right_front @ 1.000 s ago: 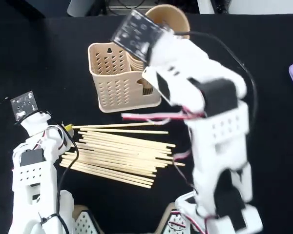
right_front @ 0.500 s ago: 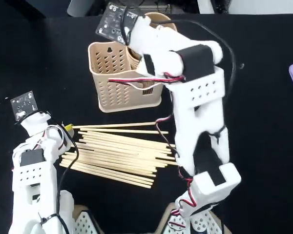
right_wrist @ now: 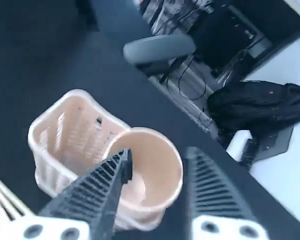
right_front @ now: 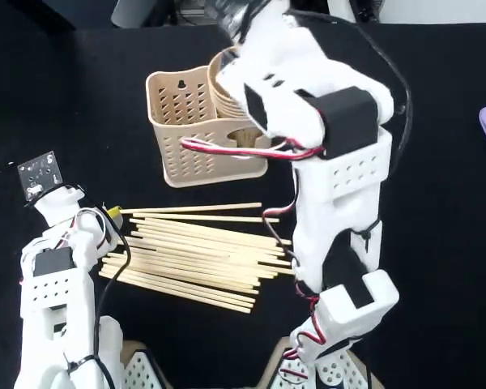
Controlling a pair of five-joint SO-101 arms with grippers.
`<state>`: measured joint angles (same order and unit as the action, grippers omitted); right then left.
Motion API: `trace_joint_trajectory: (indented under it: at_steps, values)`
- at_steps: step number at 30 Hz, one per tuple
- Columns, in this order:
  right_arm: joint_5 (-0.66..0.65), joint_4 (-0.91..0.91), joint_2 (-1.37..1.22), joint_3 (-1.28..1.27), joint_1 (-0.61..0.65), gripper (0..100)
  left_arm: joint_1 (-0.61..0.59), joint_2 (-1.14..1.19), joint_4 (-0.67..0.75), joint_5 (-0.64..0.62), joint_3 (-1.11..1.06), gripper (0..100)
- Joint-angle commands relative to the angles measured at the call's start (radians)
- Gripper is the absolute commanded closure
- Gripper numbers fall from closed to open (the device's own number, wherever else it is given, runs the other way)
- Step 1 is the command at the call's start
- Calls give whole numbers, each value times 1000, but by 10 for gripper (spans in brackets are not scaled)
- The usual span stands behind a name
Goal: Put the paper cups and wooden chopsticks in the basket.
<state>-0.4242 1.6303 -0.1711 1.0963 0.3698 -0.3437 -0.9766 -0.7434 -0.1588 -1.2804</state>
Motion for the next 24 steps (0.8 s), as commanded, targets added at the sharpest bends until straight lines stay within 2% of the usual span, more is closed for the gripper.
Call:
trace_joint_trajectory:
  at_steps: [1, 8, 13, 16, 24]
  values:
    - [130, -126, -39, -101, -29, 968, -10, -20, 17, -3, 18, 759]
    - [152, -117, -28, -248, -23, 988, -10, -20, 17, -3, 18, 759]
    - [152, -89, 137, -346, -26, 988, -10, -20, 17, -3, 18, 759]
    - [152, -117, 237, -496, -23, 988, -10, -20, 17, -3, 18, 759]
    - [153, -626, 503, -1158, -23, 988, -10, -20, 17, -3, 15, 759]
